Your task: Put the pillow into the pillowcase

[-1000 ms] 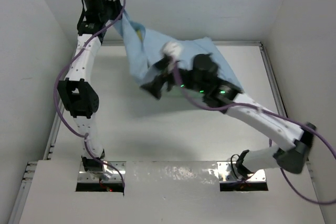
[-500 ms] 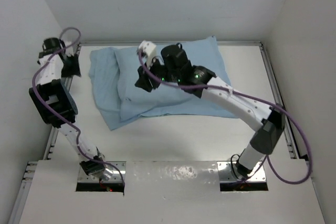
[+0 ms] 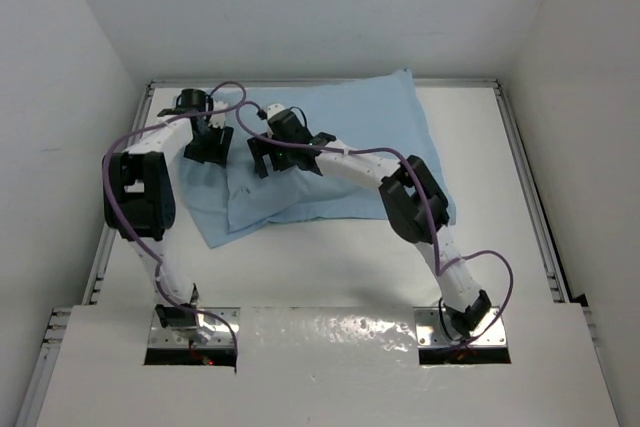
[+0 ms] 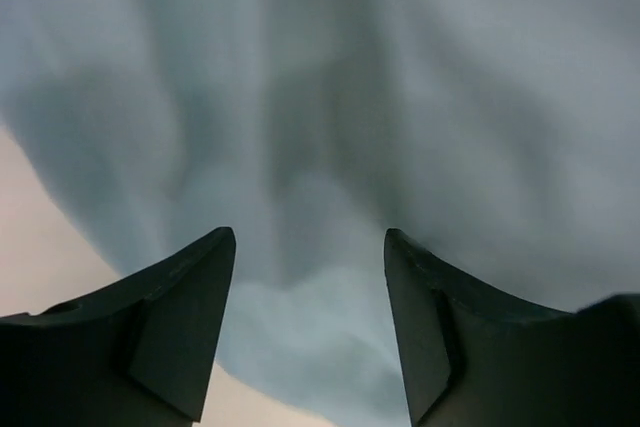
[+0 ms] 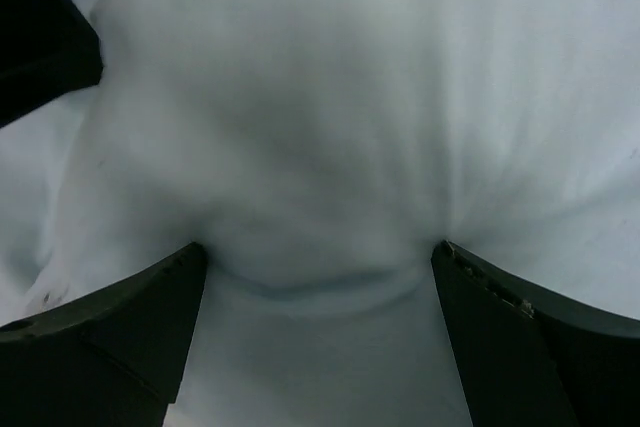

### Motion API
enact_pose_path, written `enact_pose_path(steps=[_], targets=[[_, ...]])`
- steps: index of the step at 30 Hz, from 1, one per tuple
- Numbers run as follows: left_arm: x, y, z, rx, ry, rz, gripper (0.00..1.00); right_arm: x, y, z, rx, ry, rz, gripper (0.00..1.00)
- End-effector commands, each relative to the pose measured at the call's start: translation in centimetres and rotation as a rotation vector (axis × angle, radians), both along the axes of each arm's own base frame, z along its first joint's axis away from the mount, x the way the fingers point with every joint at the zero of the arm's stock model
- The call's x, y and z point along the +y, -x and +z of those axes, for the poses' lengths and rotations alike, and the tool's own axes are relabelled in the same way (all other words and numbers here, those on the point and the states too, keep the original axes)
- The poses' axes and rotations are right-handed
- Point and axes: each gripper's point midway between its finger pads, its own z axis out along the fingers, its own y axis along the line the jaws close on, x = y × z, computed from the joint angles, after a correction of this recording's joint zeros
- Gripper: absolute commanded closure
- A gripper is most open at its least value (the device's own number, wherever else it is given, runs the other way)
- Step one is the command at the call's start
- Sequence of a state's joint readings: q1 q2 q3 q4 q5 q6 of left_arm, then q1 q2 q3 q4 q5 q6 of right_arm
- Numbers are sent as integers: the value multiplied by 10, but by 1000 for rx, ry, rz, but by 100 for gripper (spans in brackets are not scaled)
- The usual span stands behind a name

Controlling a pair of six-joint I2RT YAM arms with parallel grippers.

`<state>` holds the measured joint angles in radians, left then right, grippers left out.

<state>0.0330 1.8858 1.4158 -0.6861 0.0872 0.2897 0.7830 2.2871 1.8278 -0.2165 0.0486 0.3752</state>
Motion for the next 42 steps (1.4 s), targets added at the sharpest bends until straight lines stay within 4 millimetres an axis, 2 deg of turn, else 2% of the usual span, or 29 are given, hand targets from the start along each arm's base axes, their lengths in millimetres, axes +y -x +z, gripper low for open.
enact_pose_path(steps=[1, 3, 5, 6, 7, 8, 9, 10, 12, 13, 14, 16, 17, 19, 20, 23, 25, 26, 27, 28, 30, 31, 33, 35, 36, 37, 38, 39, 42], targets=[[48, -27, -25, -23, -168, 169, 41, 4, -28, 11, -66, -48, -139, 7], [51, -31, -31, -26, -179, 204, 42, -9, -26, -18, -23, -2, -193, 22], [48, -27, -36, -16, -159, 206, 42, -28, -17, -46, 41, 40, -235, 48], [46, -28, -35, -26, -148, 210, 42, -42, -20, -48, 74, 24, -287, 84], [45, -28, -31, -40, -138, 209, 42, -60, -12, -65, 118, 47, -315, 100], [43, -23, -34, -35, -129, 204, 42, -70, -10, -69, 135, 42, -338, 100], [42, -26, -33, -56, -125, 200, 41, -76, -12, -57, 144, -7, -342, 100], [41, -25, -36, -57, -121, 195, 40, -82, -7, -65, 146, -30, -334, 100], [40, -23, -48, -32, -114, 178, 41, -75, 0, -48, 130, -89, -261, 100], [38, -21, -64, 8, -110, 170, 43, -68, 1, -43, 112, -126, -231, 100], [35, -23, -69, 16, -96, 161, 59, -64, 1, -39, 112, -142, -217, 100], [31, -17, -90, 77, -80, 144, 79, -58, 2, -32, 121, -169, -212, 100], [30, -18, -92, 81, -71, 140, 98, -57, 1, -30, 120, -173, -213, 100], [29, -19, -86, 63, -61, 122, 100, -56, -1, -21, 108, -182, -210, 100], [22, -23, -78, 39, -12, 82, 100, -58, -3, -18, 96, -176, -213, 100], [31, -39, -17, -90, 48, 81, 100, -76, -12, -4, 46, -162, -286, 100], [58, -54, 48, -234, 72, 125, 100, -84, -19, 6, 69, -256, -303, 100], [71, -53, 67, -263, 81, 147, 100, -91, -25, 9, 78, -280, -327, 100], [95, -49, 91, -308, 83, 190, 100, -93, -27, 13, 73, -273, -327, 100], [101, -55, 121, -365, 92, 174, 100, -94, -28, 15, 59, -256, -319, 100], [100, -41, 143, -354, 110, 146, 100, -87, -28, 15, 64, -226, -297, 100], [87, -37, 157, -370, 152, 86, 100, -81, -24, 5, 90, -211, -285, 100], [68, -29, 182, -416, 221, 25, 100, -71, -21, 2, 104, -196, -271, 100], [30, -21, 202, -424, 372, -103, 100, -53, -11, -11, 113, -173, -244, 100], [11, -18, 207, -415, 421, -164, 100, -42, -12, -5, 99, -185, -229, 100], [-11, -11, 214, -399, 499, -247, 100, -30, -2, -21, 122, -154, -201, 100], [-37, -9, 224, -402, 530, -334, 100, -15, -8, -8, 105, -179, -182, 100], [-57, 0, 227, -380, 577, -408, 100, -2, -5, -7, 112, -188, -166, 100], [-98, 3, 241, -396, 666, -532, 100, 20, -10, 3, 131, -225, -122, 97]])
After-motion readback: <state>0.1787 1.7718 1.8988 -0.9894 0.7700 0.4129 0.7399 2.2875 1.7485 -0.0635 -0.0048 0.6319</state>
